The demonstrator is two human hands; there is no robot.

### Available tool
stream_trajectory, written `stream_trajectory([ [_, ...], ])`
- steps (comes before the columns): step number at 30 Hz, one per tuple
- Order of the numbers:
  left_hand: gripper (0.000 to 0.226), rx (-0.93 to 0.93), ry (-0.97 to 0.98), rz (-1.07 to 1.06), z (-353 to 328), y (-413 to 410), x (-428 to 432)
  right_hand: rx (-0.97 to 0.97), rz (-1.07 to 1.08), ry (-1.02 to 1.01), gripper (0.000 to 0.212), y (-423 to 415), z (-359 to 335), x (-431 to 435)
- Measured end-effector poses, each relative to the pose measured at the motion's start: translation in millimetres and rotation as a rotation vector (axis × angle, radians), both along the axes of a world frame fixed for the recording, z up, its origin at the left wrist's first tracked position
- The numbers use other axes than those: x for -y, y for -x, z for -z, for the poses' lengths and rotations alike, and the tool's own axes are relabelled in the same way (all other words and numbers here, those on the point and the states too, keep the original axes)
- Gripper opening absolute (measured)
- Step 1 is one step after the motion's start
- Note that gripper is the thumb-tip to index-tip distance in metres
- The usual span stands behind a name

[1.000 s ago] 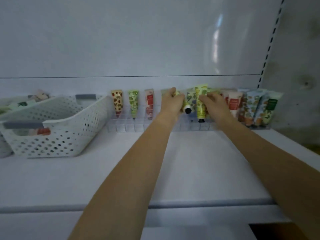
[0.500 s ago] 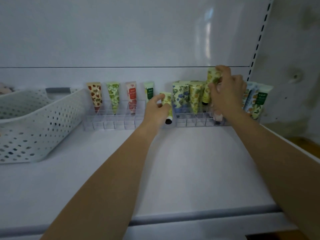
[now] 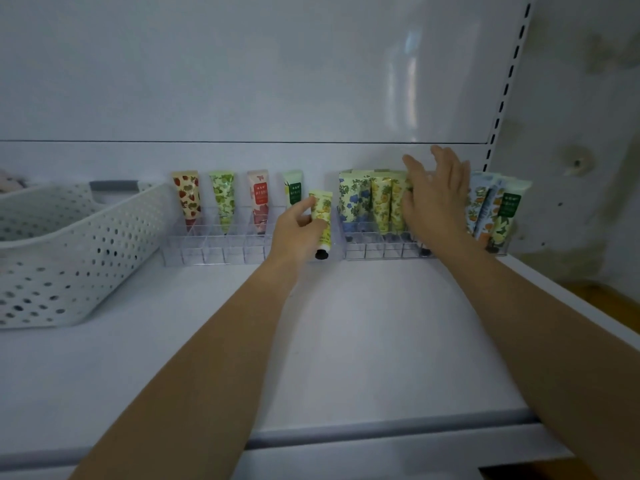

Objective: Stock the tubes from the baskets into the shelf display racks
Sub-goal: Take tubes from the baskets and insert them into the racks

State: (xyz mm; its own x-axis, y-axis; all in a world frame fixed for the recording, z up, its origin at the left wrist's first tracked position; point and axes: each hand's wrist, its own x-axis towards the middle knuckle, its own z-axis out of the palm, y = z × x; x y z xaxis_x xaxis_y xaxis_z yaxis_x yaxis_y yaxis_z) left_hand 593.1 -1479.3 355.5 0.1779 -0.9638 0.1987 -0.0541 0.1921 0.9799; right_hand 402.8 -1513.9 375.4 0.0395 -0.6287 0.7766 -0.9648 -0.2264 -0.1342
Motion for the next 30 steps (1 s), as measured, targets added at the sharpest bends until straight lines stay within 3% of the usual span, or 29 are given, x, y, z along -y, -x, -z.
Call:
stream_trajectory([
  [3, 0.047, -0.051, -0.019, 0.023, -2, -2, -3, 0.157, -0.289, 0.001, 0.033, -18, -7, -5],
  [8, 0.044, -0.131, 0.027, 0.205, -5, 5, -7, 0.558, -0.633, -0.506, 0.034, -45, 1, -13],
  [11, 0.045, -0.147, 0.048, 0.270, -5, 6, -7, 0.879, -0.715, -0.555, 0.032, -44, -4, -12],
  [14, 0.043, 0.002, 0.135, 0.295, -6, 8, -9, 0.983, -0.759, -0.524, 0.030, -40, -11, -12],
  [18, 0.039, 0.721, 0.401, -0.016, 2, -1, -2, 1.007, -0.654, -0.248, 0.026, -24, -19, -10],
  [20, 0.041, 0.994, 0.473, -0.137, 7, -11, 2, 0.989, -0.549, -0.120, 0.027, -12, -18, -8],
  [24, 0.047, 1.202, 0.264, -0.150, 14, -17, 5, 0.866, -0.445, -0.030, 0.030, -4, -9, -5],
  [27, 0.049, 1.252, 0.073, -0.072, 17, -18, 4, 0.686, -0.396, -0.061, 0.030, -8, -7, -3],
  [30, 0.050, 1.263, 0.021, -0.039, 19, -18, 3, 0.445, -0.347, -0.161, 0.029, -10, -2, -4],
])
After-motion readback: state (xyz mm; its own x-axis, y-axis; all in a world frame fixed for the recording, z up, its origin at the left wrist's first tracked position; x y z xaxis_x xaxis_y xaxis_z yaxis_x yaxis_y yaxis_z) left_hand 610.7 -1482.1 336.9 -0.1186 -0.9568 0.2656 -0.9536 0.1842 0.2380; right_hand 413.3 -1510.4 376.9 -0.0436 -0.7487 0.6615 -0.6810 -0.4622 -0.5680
